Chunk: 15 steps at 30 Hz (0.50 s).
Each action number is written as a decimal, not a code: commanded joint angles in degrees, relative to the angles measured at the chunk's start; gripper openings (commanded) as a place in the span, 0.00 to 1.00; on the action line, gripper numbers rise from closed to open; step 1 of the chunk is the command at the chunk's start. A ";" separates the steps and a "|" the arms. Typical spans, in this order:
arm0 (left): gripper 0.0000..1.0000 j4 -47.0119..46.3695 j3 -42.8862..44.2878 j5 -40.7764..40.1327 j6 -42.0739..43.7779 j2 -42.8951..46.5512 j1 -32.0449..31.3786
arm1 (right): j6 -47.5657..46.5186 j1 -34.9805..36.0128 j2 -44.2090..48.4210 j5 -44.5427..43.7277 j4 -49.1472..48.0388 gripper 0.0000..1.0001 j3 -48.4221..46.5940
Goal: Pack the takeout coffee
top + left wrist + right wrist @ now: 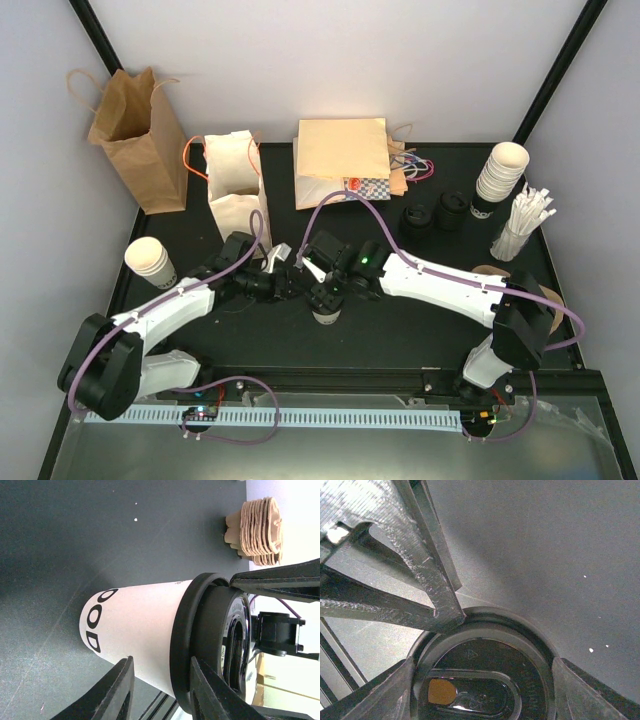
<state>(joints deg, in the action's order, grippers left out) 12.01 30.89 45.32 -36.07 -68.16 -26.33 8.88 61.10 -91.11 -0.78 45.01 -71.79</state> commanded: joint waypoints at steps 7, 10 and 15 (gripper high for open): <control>0.25 0.48 -2.61 -3.39 1.41 -2.82 -0.98 | 1.46 1.09 -2.16 2.27 2.38 0.73 4.46; 0.25 -0.58 -3.88 -3.97 1.24 -3.55 -1.00 | 1.66 1.25 -2.48 2.28 2.15 0.73 5.17; 0.23 -3.23 -6.10 -4.81 0.40 -5.71 -1.80 | 1.83 1.78 -3.93 1.01 2.09 0.73 5.90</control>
<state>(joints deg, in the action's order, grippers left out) 6.96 28.82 46.50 -35.90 -69.52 -26.48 8.97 61.71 -90.37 -2.02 42.85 -69.89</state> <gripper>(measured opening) 0.234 0.732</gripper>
